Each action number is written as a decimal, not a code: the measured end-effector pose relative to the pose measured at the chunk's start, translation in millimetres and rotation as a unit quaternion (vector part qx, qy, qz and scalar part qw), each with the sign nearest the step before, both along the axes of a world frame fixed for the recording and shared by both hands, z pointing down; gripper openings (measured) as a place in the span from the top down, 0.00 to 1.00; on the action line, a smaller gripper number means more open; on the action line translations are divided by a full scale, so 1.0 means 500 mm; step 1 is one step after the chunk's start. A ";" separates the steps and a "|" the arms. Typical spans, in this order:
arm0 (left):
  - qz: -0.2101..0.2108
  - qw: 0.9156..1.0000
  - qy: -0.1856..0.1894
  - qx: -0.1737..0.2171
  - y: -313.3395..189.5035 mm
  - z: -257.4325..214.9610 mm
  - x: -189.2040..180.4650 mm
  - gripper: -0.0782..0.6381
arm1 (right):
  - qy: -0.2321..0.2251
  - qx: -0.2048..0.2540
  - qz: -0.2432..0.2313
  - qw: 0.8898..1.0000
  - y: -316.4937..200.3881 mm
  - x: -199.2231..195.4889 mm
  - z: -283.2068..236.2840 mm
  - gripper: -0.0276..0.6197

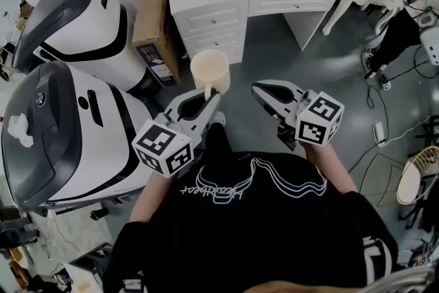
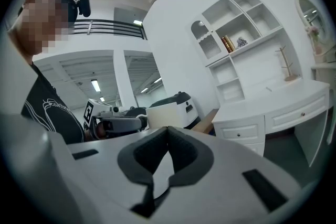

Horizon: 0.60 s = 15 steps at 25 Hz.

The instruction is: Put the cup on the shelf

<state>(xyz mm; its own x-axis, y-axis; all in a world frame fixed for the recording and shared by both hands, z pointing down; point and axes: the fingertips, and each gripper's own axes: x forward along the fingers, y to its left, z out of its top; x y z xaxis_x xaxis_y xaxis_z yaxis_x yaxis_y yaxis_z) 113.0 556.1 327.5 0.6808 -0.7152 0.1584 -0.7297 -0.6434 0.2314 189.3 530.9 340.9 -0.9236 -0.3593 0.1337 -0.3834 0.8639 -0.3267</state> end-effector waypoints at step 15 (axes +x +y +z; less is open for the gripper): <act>0.000 0.999 -0.004 -0.034 -0.431 0.013 -0.206 0.83 | 0.007 -0.044 0.002 0.999 -0.432 -0.208 0.002 0.95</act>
<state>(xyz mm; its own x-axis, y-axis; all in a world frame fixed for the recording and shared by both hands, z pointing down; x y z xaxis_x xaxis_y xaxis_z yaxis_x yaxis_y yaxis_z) 10.1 340.8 334.0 0.6794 -0.7025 0.2119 -0.7316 -0.6261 0.2697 85.1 315.1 342.1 -0.9197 -0.3502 0.1776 -0.3926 0.8304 -0.3952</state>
